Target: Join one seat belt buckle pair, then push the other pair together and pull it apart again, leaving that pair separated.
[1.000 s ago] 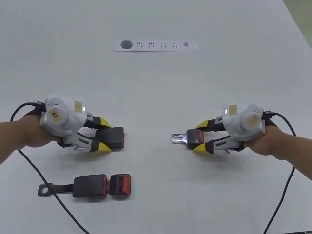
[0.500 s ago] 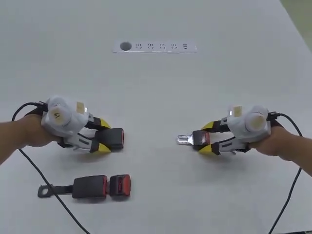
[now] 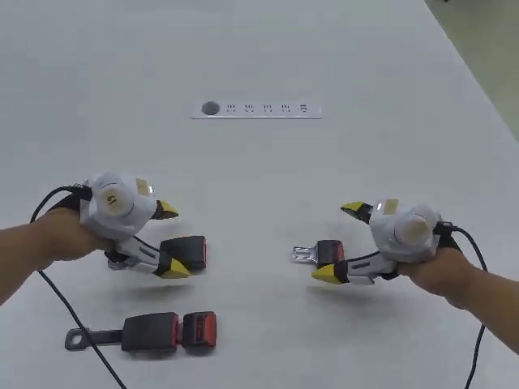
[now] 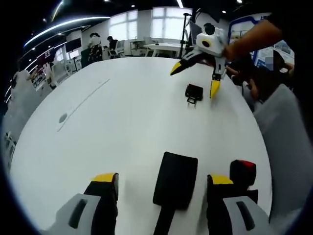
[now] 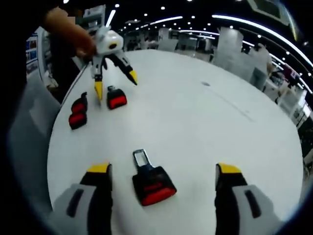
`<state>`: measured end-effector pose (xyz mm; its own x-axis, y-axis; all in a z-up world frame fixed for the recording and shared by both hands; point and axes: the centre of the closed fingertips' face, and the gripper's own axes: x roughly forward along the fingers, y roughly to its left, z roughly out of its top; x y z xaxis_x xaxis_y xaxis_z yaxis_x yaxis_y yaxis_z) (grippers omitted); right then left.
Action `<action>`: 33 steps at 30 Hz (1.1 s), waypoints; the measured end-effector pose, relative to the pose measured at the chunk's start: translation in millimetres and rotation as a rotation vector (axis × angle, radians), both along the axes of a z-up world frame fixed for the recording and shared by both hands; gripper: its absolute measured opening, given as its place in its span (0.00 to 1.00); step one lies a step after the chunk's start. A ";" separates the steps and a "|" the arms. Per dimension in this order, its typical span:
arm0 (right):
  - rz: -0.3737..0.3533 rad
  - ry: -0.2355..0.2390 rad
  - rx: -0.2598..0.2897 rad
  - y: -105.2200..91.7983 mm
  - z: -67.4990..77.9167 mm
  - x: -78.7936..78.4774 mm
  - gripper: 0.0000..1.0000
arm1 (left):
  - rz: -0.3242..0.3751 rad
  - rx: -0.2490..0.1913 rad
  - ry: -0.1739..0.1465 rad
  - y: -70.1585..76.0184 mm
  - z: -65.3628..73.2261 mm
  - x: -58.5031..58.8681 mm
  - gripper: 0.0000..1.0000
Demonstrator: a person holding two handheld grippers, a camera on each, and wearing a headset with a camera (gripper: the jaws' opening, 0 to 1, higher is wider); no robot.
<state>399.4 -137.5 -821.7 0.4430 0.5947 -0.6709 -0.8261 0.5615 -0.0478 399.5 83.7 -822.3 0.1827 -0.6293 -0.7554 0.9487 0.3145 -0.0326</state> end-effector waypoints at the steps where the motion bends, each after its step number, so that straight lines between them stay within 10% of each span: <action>1: -0.026 -0.010 0.013 -0.1 2.7 0.8 0.89 | 0.054 0.000 0.006 3.4 1.6 1.8 0.80; 7: -0.190 -0.072 0.066 -5.2 19.4 2.9 0.95 | 0.251 -0.078 -0.016 12.3 15.9 3.1 0.92; 10: -0.223 -0.101 0.089 -2.5 29.5 -1.5 0.98 | 0.270 -0.138 -0.098 12.8 31.5 -2.0 0.97; 13: -0.243 -0.115 0.101 1.9 35.5 -6.7 1.00 | 0.347 -0.177 -0.041 15.0 28.5 -9.5 1.00; 33: -0.180 -0.174 0.076 34.1 53.8 -62.2 1.00 | 0.417 -0.295 -0.130 41.6 69.7 -71.6 1.00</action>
